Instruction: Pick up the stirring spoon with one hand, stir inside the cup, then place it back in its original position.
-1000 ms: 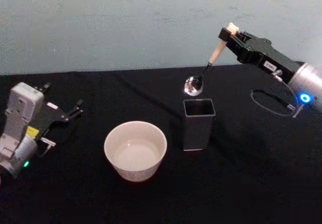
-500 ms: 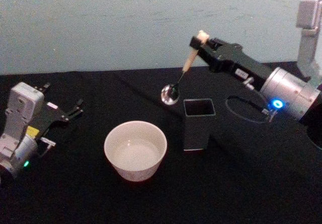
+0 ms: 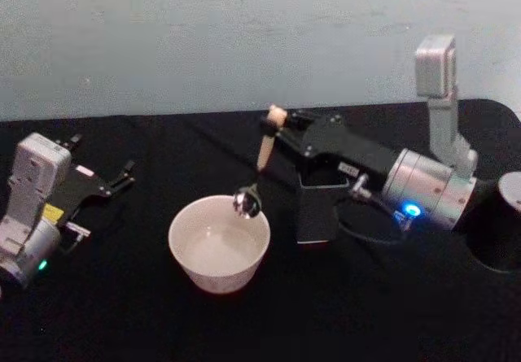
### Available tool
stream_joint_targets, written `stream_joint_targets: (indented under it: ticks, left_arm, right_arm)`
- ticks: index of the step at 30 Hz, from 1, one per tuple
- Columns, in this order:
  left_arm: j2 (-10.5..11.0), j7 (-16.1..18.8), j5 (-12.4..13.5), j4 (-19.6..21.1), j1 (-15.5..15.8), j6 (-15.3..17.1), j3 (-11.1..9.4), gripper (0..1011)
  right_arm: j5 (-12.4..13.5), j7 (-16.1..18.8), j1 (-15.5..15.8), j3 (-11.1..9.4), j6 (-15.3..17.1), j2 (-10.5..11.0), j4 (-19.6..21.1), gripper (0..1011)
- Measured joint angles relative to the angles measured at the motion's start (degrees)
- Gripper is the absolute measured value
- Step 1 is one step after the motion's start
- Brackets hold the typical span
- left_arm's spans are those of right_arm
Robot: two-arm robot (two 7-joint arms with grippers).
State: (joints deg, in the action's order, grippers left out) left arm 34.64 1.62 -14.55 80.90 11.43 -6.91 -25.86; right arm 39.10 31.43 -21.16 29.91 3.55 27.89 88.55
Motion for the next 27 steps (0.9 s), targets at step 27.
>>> stream_joint_targets:
  ticks: [27]
  left_arm:
    - [0.0,0.0,0.0,0.0,0.0,0.0,0.0,1001]
  right_arm:
    - [-11.58,4.87,-0.37,6.73,-4.93,-3.15,-4.65,214]
